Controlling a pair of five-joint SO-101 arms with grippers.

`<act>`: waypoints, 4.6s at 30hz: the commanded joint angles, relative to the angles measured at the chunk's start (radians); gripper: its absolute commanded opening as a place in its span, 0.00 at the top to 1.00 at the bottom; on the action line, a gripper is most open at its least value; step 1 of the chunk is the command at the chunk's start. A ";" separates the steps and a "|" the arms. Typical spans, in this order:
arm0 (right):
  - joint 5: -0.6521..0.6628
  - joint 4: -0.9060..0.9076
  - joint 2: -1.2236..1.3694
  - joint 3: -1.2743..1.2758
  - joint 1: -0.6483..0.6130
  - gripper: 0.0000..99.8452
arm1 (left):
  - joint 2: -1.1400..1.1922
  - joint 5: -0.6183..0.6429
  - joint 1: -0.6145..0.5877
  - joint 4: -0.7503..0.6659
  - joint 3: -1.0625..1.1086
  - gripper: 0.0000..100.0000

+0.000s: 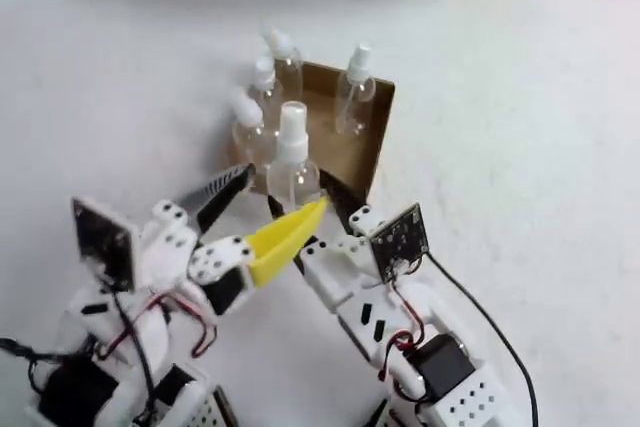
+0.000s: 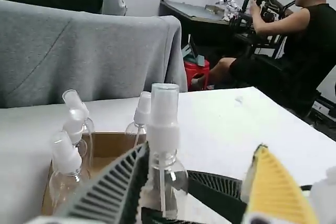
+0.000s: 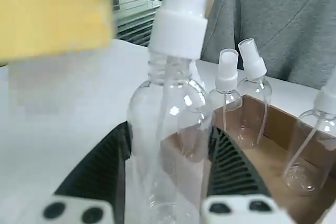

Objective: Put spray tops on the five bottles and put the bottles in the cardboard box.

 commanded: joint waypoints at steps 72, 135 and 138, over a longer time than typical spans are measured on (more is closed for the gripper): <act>-0.239 0.179 0.116 -0.282 0.101 0.98 | -0.130 0.081 0.127 -0.457 0.675 0.98; -0.028 -0.538 0.900 -0.308 0.335 0.98 | -0.124 -0.396 -0.648 -0.083 0.749 0.98; 0.026 -0.542 0.941 -0.321 0.335 0.98 | -0.124 -0.430 -0.622 -0.054 0.749 0.98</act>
